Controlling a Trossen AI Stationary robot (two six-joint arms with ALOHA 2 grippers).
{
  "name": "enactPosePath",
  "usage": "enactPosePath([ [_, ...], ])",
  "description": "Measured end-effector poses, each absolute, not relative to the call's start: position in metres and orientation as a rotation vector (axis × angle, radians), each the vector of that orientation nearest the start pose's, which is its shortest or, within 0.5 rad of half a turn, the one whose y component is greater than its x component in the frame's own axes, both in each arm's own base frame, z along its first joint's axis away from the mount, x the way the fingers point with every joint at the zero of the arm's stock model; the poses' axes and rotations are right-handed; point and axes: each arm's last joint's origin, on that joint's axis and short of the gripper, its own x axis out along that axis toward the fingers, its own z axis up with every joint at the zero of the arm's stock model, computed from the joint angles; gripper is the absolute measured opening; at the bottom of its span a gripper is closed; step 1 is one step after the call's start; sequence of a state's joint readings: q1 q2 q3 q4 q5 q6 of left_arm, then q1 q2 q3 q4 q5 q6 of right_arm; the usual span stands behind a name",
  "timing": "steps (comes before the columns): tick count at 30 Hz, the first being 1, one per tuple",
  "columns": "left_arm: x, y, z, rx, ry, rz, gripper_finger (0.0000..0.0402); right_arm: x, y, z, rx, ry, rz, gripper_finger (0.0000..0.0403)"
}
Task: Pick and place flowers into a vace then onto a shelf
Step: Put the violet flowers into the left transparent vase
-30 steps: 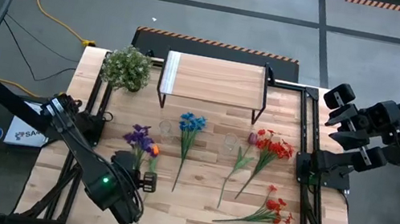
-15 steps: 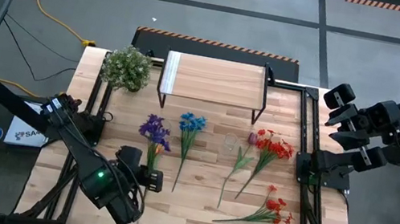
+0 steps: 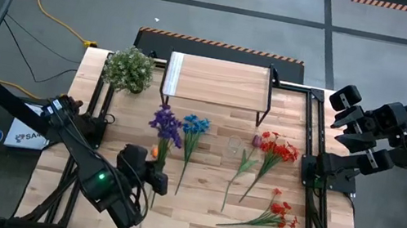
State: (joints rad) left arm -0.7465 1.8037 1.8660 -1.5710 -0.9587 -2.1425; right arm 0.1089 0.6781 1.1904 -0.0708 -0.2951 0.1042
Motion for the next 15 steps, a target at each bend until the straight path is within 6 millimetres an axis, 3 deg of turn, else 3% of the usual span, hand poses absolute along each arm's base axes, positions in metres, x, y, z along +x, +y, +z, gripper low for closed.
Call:
enactPosePath([
  [15, 0.237, -0.182, 0.389, -0.66, 0.144, 0.832, 0.0045, 0.083, 0.018, 0.482, 0.06, -0.421, 0.42, 0.0094],
])
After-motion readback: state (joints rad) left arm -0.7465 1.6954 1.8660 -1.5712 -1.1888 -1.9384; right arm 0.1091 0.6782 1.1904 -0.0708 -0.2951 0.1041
